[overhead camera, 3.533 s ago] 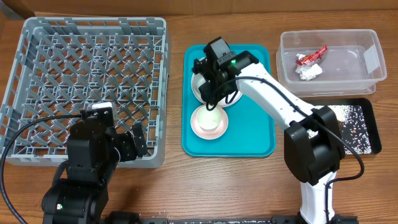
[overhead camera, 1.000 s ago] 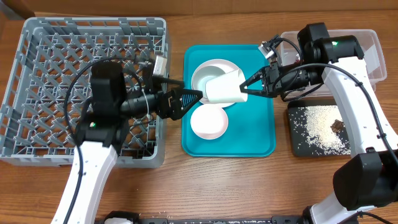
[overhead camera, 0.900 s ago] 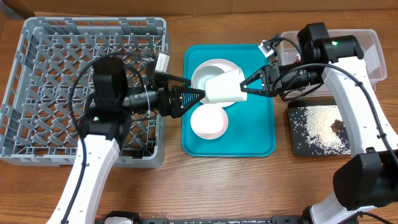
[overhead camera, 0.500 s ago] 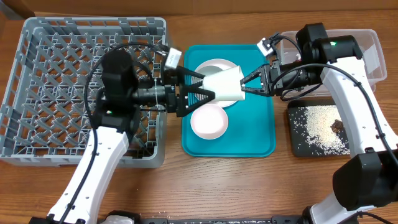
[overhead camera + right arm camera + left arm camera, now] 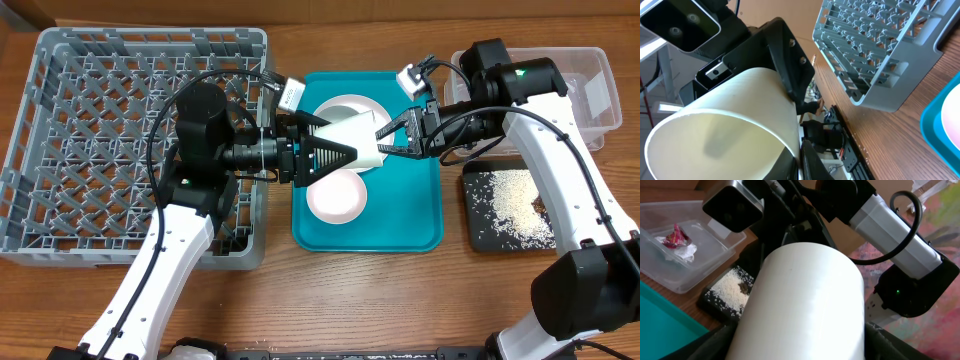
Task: Sort waste into correct bins and load items into the dishwasher
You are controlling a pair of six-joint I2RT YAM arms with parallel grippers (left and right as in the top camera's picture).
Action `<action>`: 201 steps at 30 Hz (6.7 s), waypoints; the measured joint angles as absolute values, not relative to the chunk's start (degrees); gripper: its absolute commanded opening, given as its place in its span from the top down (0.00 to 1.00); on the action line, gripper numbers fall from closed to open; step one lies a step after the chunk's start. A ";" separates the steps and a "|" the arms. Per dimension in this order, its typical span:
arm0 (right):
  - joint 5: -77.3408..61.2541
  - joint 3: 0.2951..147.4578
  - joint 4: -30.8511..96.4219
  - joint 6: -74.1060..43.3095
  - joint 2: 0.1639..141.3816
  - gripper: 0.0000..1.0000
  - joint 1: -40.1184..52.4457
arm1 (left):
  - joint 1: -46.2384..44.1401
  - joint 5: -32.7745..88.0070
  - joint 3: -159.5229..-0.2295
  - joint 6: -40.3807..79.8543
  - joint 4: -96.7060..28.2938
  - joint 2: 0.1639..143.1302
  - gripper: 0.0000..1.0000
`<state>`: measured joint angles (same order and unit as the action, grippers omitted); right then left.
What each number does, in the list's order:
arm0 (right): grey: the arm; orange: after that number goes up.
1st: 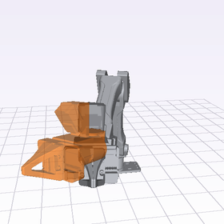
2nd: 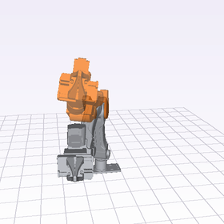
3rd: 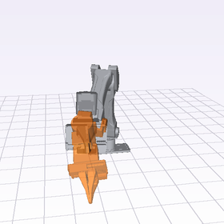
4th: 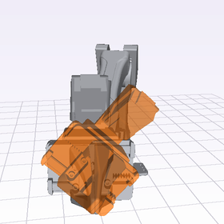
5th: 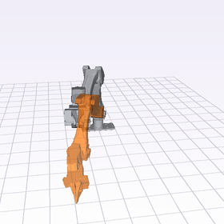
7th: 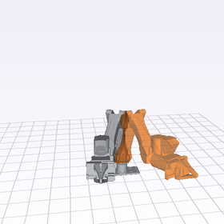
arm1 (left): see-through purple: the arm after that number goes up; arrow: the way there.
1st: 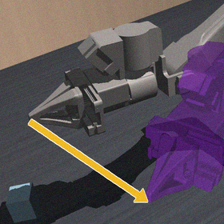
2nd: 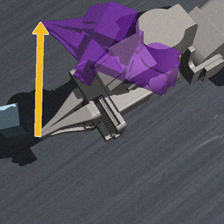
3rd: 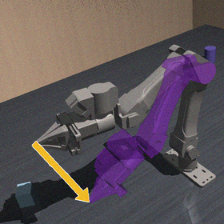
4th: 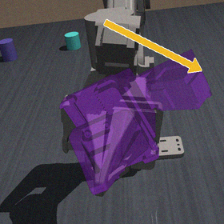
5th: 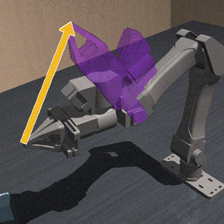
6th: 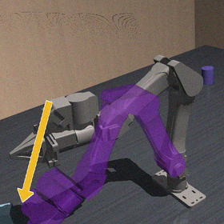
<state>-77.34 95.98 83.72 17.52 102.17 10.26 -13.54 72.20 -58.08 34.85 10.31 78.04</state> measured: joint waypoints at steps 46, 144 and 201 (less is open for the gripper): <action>-41.89 96.01 88.79 11.99 102.48 0.73 -10.37 | 1.96 31.22 -63.59 10.37 -50.68 68.55 0.96; -18.83 96.01 89.34 -4.95 102.06 0.07 -10.98 | -23.92 9.47 -81.97 18.35 -58.67 84.38 0.00; -13.47 96.01 89.76 -13.32 102.06 0.02 -16.01 | 1.89 49.52 -108.90 -3.09 -66.54 105.41 0.96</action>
<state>-13.47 96.01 89.76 -13.32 102.06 -16.01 1.89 49.52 -108.90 -3.09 -66.54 105.41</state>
